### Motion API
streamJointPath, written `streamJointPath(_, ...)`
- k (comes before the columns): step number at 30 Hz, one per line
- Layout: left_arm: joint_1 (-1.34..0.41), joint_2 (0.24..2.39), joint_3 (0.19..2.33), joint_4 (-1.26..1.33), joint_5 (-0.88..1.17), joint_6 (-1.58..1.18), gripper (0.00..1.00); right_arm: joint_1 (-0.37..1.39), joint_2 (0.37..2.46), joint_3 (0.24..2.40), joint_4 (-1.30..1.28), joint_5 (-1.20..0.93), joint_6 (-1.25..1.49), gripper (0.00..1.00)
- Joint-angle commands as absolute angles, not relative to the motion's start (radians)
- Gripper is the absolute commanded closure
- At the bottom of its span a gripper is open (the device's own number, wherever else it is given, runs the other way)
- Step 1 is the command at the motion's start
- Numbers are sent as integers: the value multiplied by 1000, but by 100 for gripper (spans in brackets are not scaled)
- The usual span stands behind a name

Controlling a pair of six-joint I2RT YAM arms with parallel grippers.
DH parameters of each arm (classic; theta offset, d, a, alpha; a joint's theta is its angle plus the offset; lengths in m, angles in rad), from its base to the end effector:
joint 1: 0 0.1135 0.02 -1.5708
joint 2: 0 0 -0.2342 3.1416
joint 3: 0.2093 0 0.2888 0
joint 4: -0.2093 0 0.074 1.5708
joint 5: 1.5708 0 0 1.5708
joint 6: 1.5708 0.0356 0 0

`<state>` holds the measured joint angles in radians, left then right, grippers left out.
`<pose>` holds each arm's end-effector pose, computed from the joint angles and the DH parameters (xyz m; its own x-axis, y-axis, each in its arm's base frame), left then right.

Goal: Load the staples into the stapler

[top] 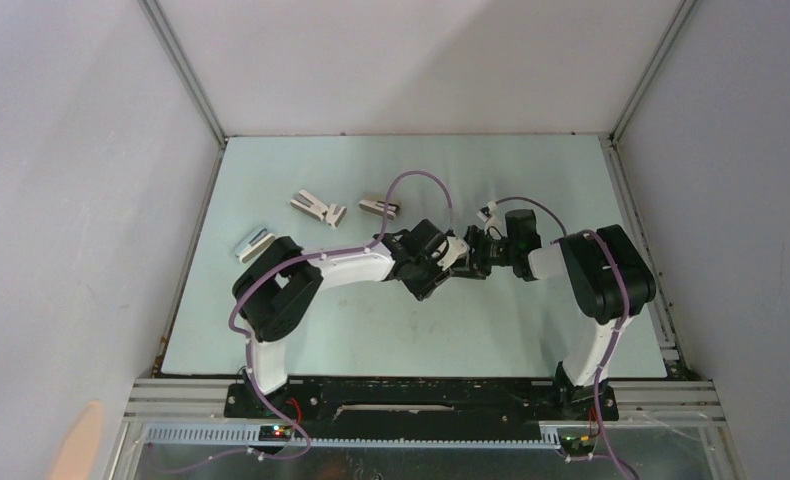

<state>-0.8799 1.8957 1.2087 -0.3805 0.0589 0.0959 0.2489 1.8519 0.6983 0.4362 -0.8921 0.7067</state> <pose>0.2559 -0.3127 0.1067 -0.4802 0.7308 -0.4850 0.8373 0.5468 -0.0052 0.3100 0.1074 0.0412 -0.9541 0.1781 -0.2408 -0.1362 0.4580 0.8785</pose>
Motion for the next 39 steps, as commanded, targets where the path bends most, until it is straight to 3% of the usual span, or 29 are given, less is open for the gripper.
streamJointPath(1, -894, 1908, 1239, -390, 75, 125, 50, 251, 1876, 693, 523, -955, 732, 39)
streamJointPath(11, -896, 1908, 1235, -392, 58, 131, 58, 269, 1914, 693, 610, -1007, 776, 44)
streamJointPath(39, -899, 1892, 1209, -350, 69, 136, 59, 315, 1996, 710, 726, -1090, 827, 52)
